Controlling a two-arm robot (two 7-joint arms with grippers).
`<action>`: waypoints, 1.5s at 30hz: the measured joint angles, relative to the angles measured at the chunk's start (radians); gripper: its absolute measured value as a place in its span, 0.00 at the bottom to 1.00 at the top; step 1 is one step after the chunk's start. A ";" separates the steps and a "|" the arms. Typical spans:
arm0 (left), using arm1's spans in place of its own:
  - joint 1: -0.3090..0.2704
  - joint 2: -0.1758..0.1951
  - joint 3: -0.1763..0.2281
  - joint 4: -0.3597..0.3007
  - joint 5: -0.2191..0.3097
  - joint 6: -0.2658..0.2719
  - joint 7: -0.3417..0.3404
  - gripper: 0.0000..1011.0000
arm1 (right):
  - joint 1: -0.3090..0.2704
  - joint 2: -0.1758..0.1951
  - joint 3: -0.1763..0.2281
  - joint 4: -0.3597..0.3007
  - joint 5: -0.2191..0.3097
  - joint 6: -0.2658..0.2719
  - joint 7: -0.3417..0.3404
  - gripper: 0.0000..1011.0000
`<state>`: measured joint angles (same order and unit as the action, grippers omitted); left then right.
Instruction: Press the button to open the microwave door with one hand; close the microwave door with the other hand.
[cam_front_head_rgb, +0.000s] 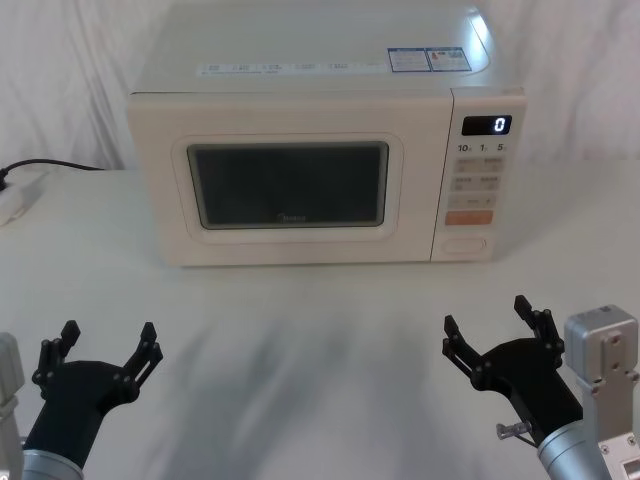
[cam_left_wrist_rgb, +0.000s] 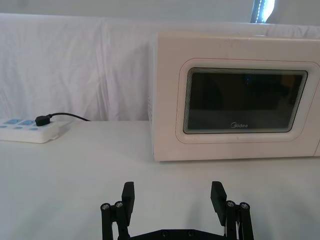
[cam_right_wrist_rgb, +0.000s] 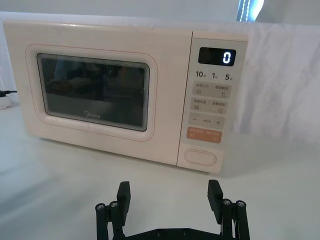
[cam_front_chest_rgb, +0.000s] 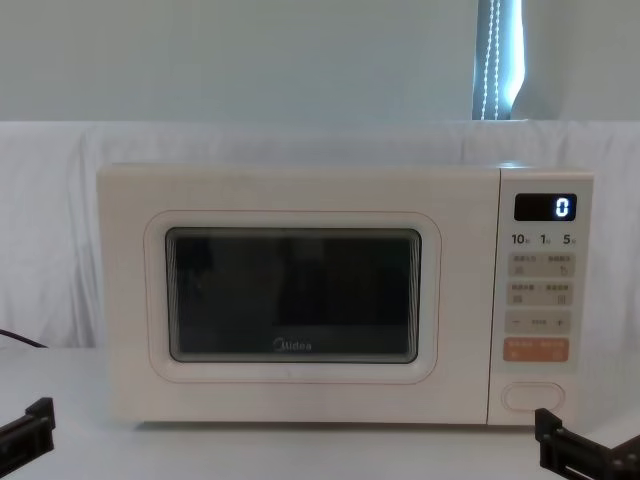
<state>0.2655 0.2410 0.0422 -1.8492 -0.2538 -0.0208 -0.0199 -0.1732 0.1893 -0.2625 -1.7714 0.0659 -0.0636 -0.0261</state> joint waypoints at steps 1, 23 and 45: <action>0.000 0.000 0.000 0.000 0.000 0.000 0.000 0.99 | 0.000 0.000 0.000 0.000 0.000 0.000 0.000 0.99; 0.000 0.000 0.000 0.000 0.000 0.000 0.000 0.99 | 0.000 0.000 0.000 0.000 0.000 0.000 0.000 0.99; 0.000 0.000 0.000 0.000 0.000 0.000 0.000 0.99 | 0.000 0.000 0.000 0.000 0.000 0.000 0.000 0.99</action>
<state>0.2655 0.2410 0.0421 -1.8492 -0.2538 -0.0208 -0.0199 -0.1732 0.1892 -0.2625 -1.7714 0.0659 -0.0636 -0.0261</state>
